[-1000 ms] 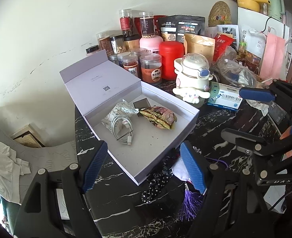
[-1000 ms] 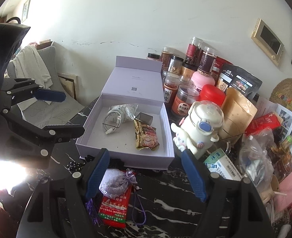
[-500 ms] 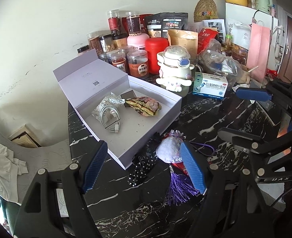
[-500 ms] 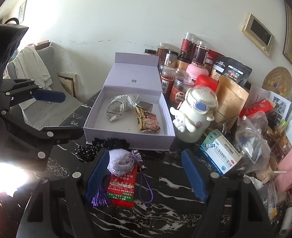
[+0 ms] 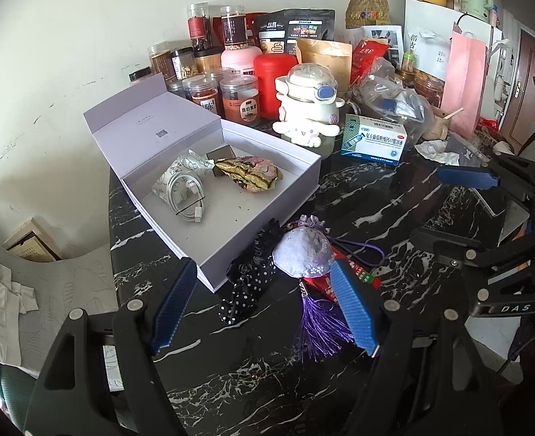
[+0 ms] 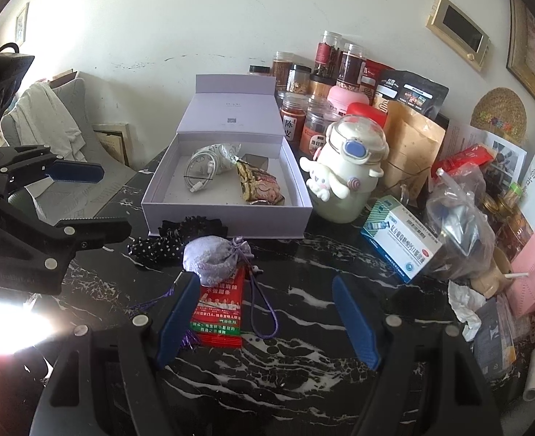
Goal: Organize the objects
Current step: 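Withdraw both tools from the box toward the sachet and scrunchie, then grasp the black polka-dot scrunchie with the left tool while the right tool grasps the lavender sachet, then lift the scrunchie and lavender sachet off the table, then carry the scrunchie and sachet over the white box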
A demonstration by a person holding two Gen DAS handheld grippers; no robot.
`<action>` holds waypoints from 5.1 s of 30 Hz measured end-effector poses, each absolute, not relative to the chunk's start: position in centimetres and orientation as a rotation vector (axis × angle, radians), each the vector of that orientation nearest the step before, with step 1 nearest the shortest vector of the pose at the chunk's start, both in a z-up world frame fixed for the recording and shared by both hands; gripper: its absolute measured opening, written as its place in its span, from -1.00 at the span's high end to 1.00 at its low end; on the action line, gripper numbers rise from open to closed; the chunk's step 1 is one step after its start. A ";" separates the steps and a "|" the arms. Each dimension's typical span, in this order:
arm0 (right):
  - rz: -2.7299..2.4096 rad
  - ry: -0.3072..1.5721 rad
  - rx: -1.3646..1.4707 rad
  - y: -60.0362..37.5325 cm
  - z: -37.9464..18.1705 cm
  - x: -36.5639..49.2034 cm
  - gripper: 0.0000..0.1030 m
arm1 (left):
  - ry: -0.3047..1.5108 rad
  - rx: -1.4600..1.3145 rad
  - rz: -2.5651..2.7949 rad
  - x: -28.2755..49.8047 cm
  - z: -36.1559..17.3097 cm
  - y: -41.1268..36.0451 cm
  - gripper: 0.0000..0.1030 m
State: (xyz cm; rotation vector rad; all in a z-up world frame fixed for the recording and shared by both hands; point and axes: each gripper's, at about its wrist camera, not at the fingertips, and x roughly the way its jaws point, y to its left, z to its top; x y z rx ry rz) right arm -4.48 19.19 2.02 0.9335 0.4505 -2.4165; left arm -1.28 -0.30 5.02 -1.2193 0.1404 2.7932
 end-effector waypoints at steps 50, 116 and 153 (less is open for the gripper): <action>-2.105 0.320 1.132 12.9 -6.3 -11.9 -0.47 | -0.121 -1.505 2.610 -6.8 -7.0 -4.3 0.47; -2.149 0.277 1.146 17.7 -7.9 -7.3 -0.01 | -0.176 -1.541 2.591 -5.7 -8.0 -2.6 0.69; -2.222 0.371 0.907 17.9 -0.2 -5.0 0.03 | 0.043 -1.323 2.659 -2.3 1.4 -0.7 0.69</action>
